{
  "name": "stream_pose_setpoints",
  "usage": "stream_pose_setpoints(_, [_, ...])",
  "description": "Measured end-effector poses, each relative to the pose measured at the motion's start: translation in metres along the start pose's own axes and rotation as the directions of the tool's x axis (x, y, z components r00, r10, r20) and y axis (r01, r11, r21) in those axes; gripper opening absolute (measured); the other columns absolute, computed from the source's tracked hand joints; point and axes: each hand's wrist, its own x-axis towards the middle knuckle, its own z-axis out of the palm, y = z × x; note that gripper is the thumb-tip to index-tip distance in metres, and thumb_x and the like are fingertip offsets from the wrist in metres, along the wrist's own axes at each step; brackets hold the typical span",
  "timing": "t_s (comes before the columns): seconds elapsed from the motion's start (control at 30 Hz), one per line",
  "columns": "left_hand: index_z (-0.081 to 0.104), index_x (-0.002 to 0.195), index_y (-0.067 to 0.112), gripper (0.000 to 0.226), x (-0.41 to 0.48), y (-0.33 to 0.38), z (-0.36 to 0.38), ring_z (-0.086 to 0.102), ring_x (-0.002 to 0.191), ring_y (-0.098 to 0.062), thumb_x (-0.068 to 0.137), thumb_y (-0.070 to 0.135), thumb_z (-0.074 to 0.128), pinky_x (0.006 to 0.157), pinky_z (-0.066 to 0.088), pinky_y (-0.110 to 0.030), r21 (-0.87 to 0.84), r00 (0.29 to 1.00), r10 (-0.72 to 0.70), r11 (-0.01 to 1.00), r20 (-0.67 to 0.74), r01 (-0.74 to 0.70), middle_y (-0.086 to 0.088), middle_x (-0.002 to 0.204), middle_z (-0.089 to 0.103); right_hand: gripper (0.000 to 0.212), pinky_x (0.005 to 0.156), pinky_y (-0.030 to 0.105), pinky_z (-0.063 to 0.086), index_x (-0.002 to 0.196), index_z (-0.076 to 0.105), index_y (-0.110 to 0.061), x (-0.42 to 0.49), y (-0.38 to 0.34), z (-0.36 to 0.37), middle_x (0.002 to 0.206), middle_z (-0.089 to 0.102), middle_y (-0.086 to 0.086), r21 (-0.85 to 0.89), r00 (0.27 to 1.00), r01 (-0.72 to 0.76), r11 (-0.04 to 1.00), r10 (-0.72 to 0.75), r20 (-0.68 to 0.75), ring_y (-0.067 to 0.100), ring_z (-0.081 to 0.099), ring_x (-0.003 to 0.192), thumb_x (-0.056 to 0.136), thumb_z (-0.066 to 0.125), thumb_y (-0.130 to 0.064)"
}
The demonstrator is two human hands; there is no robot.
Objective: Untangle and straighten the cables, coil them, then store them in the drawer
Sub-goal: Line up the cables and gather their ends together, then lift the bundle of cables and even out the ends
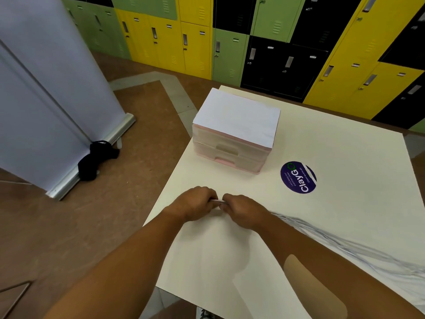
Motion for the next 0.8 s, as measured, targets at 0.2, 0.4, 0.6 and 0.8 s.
stream_pose_setpoints(0.2, [0.062,0.073,0.028,0.030,-0.010,-0.022,-0.022,0.057,0.066,-0.011,0.079,0.056,0.068,0.055,0.037,-0.026,0.065,0.973,-0.231,0.971,-0.009,0.231,0.010,0.069,0.060,0.030,0.070,0.038,0.041,0.087,0.047,-0.021,-0.001,0.001,-0.008,0.084,0.056,-0.001,0.032,1.000,0.002,0.999,-0.001,-0.013,0.023,0.054,0.080,0.105,0.037,-0.043])
stream_pose_setpoints(0.4, [0.071,0.094,0.018,0.018,-0.017,-0.034,-0.027,0.061,0.054,-0.011,0.078,0.023,0.080,0.046,0.046,-0.026,-0.554,0.953,-0.304,0.790,0.017,0.262,-0.005,0.075,0.071,0.044,0.060,0.034,0.033,0.074,0.046,-0.018,0.003,0.008,-0.017,0.074,0.053,-0.002,0.111,0.995,-0.075,0.991,0.083,-0.063,0.019,0.049,0.072,0.103,0.038,-0.050])
stream_pose_setpoints(0.6, [0.061,0.120,0.006,0.049,-0.014,-0.021,-0.009,0.073,0.076,-0.026,0.081,0.029,0.079,0.058,0.056,-0.030,-0.984,0.873,-0.482,0.109,0.072,0.141,-0.013,0.107,0.071,0.049,0.059,0.032,0.034,0.074,0.050,-0.014,-0.004,0.015,-0.022,0.068,0.052,-0.001,0.315,0.972,-0.114,0.942,0.172,-0.163,0.016,0.045,0.062,0.102,0.039,-0.053])
stream_pose_setpoints(0.8, [0.049,0.124,-0.002,0.085,-0.009,0.011,0.025,0.071,0.102,-0.032,0.074,0.065,0.061,0.072,0.061,-0.040,-0.927,0.893,-0.381,-0.362,0.239,0.093,-0.018,0.121,0.067,0.045,0.061,0.031,0.037,0.070,0.048,-0.020,-0.008,0.015,-0.027,0.066,0.053,-0.006,0.407,0.949,-0.075,0.911,0.190,-0.251,0.015,0.049,0.064,0.103,0.039,-0.049])
